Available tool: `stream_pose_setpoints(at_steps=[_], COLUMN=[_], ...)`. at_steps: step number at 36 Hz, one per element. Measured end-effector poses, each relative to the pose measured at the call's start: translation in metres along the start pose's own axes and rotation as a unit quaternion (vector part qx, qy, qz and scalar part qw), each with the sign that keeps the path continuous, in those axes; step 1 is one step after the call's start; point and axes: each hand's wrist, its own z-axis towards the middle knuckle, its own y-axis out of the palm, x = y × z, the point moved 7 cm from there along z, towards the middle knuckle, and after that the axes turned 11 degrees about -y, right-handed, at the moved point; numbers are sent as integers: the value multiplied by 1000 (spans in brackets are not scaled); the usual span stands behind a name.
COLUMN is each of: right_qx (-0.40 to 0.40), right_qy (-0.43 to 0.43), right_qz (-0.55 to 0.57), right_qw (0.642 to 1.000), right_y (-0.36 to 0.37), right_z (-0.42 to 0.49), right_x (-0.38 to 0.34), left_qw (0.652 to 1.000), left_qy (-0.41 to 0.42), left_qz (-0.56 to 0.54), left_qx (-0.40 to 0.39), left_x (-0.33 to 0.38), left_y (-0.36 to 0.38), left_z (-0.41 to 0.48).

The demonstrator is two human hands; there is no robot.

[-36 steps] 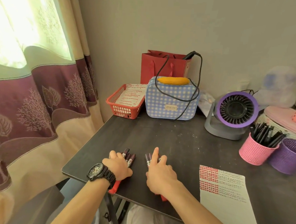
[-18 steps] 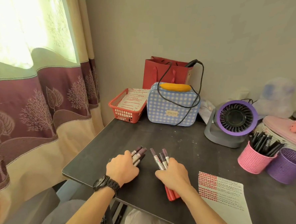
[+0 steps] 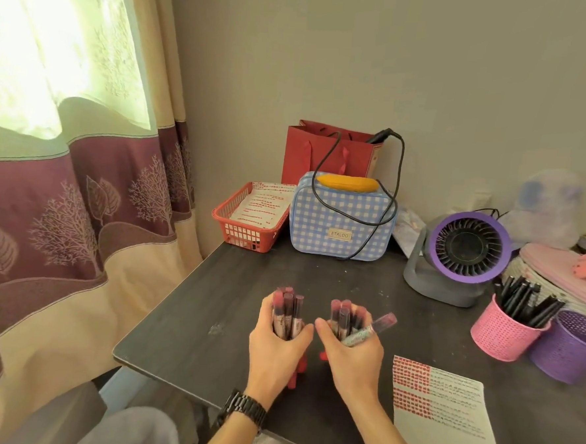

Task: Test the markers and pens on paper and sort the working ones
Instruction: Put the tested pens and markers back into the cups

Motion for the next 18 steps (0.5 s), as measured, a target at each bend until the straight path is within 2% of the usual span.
stream_pose_setpoints(at_steps=[6, 10, 13, 18], right_qx=[-13, -45, -100, -115], right_qy=[18, -3, -13, -11], right_qz=[-27, -46, -74, -86], right_qw=[999, 998, 992, 990], right_y=[0, 0, 4, 2], right_z=[6, 11, 10, 13], right_x=[9, 2, 3, 10], left_qw=[999, 997, 998, 998], left_qy=[31, 59, 51, 33], left_qz=[6, 10, 23, 44], left_qx=[41, 49, 41, 40], left_x=[5, 11, 3, -2], left_y=[-3, 0, 4, 10], left_z=[4, 4, 3, 7])
